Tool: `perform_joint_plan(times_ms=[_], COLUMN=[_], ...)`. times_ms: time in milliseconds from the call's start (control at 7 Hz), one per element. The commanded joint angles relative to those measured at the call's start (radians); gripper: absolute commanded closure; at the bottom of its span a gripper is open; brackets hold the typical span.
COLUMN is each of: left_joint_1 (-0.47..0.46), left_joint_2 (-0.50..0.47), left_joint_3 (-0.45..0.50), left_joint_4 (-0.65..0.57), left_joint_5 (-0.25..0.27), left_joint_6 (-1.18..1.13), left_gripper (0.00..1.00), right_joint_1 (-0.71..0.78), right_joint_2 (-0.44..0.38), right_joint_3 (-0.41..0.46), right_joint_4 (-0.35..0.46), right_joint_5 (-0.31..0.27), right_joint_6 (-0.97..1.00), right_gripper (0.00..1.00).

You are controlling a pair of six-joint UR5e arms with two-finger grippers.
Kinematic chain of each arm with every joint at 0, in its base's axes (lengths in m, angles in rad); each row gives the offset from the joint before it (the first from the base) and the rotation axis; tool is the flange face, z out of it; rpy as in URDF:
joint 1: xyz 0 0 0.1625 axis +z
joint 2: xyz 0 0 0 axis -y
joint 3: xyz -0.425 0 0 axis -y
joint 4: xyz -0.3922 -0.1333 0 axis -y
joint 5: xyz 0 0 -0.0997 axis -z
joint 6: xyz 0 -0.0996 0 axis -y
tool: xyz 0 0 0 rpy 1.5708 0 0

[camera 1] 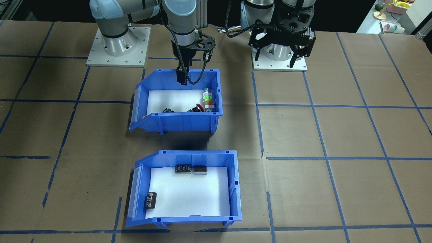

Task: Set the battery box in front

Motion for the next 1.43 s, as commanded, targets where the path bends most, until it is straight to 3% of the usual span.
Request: perform_joint_plan(times_ms=[0,429,857,1286], left_joint_1=[-0.001,0.022,0.022,0.022], left_joint_2=[-0.012,-0.012,-0.017,-0.006], left_joint_3=[0.000,-0.001,-0.001,-0.005], left_joint_4=[0.000,0.000,0.005,0.002], left_joint_5=[-0.004,0.010,-0.001,-0.002], left_joint_6=[-0.007,0.004,-0.009,-0.119], left_gripper=[0.00,0.00,0.00,0.00], right_joint_1=[-0.024,-0.241,-0.426,-0.520], right_joint_2=[-0.089,-0.094,-0.080,-0.036], right_joint_3=[-0.003,-0.139,-0.262,-0.403], right_joint_4=[0.040,0.126,0.152,0.322], right_joint_5=[0.003,0.007,0.004,-0.014], right_joint_6=[0.001,0.102,0.675,0.900], right_gripper=[0.00,0.00,0.00,0.00])
